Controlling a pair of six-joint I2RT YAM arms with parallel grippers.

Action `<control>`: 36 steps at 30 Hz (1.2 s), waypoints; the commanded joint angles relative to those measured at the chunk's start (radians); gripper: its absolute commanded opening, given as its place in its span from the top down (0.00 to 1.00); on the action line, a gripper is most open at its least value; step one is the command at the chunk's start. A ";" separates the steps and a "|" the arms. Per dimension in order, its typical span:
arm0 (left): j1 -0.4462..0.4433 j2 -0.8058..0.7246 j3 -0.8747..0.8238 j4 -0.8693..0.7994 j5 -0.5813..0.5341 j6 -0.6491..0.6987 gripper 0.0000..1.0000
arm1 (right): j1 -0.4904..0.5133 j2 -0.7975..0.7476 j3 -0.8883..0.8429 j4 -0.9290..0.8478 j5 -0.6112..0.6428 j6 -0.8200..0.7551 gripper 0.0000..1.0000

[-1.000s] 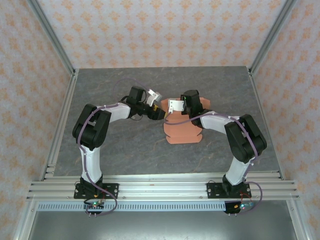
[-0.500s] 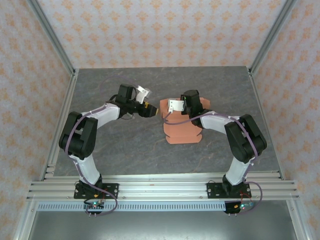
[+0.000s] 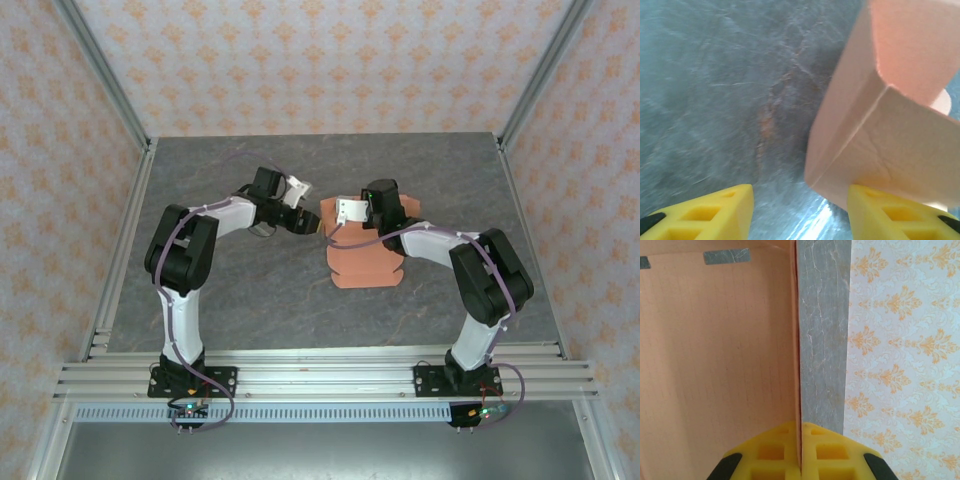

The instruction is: Fold the paper box

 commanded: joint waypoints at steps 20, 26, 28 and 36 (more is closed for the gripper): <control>-0.040 0.052 0.110 0.009 0.147 0.026 0.50 | -0.005 -0.025 0.030 -0.023 -0.016 0.025 1.00; -0.050 0.070 0.119 0.028 0.165 0.016 0.50 | -0.005 -0.021 0.031 -0.026 -0.016 0.029 1.00; -0.051 0.076 0.121 0.032 0.172 0.013 0.50 | -0.005 -0.019 0.035 -0.026 -0.016 0.029 1.00; -0.057 0.069 0.099 0.071 0.166 -0.010 0.49 | -0.001 -0.021 0.011 0.035 0.000 0.035 1.00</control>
